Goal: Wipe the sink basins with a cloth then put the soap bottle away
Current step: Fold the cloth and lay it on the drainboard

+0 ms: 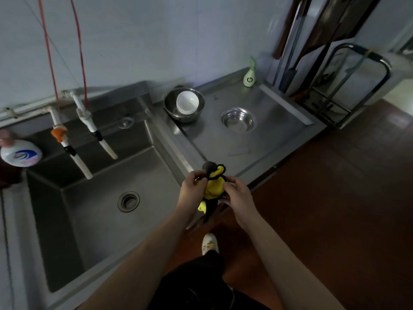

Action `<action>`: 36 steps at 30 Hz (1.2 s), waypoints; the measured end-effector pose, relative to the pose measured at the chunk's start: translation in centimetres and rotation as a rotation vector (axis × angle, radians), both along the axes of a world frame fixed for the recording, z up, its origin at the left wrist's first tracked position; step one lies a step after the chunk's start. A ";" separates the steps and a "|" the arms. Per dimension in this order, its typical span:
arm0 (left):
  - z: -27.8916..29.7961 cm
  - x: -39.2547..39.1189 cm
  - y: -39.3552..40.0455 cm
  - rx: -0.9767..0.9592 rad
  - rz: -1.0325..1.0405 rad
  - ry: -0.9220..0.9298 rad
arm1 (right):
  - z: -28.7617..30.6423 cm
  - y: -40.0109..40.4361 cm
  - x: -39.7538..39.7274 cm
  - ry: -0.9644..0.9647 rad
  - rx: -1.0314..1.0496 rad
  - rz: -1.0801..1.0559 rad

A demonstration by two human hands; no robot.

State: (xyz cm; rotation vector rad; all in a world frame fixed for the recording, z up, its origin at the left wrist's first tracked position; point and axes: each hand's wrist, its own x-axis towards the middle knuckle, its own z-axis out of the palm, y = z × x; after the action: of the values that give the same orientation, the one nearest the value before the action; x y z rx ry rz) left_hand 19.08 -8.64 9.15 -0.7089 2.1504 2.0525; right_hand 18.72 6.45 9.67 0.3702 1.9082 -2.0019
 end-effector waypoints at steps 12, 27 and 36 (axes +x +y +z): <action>-2.9 -17.6 8.0 0.387 0.097 -0.214 | -2.7 8.9 -18.2 -0.044 0.117 0.042; -6.4 -25.4 9.5 0.179 0.267 -0.117 | -6.0 9.3 -32.4 -0.033 0.243 0.322; -8.4 -26.5 11.6 -0.174 0.396 -0.260 | -10.8 9.8 -37.8 -0.047 0.363 0.527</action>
State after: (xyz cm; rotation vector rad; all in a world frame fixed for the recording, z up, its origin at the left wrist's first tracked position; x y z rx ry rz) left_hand -7.40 2.96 0.71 -1.4385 2.1878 1.8069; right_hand -19.05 16.23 -1.10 -0.0074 2.0675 -1.3058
